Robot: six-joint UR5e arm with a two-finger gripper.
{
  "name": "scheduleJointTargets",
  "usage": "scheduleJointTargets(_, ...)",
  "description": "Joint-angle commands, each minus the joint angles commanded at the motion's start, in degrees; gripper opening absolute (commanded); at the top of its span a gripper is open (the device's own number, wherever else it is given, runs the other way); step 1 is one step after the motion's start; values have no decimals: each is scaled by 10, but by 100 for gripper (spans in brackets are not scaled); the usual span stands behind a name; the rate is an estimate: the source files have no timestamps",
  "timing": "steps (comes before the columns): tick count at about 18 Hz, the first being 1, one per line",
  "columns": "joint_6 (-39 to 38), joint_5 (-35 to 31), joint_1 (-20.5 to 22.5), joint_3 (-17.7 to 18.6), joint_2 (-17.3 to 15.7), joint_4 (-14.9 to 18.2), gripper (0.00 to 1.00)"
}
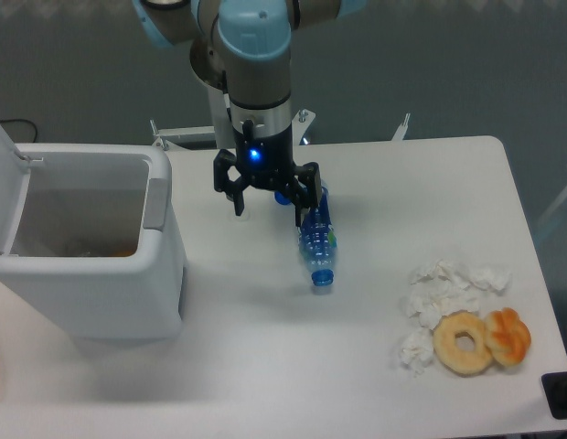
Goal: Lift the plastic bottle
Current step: 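Move the open gripper over the blue-capped plastic bottle and rotate it, then lower the gripper around the bottle's cap end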
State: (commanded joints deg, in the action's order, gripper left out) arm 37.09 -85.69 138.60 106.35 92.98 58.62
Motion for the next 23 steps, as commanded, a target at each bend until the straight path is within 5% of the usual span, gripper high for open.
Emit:
scheduleJointTargets(9, -96, -14, 26, 13, 28, 18, 100)
scheduleJointTargets(23, -91, -14, 63, 9, 106, 25, 100)
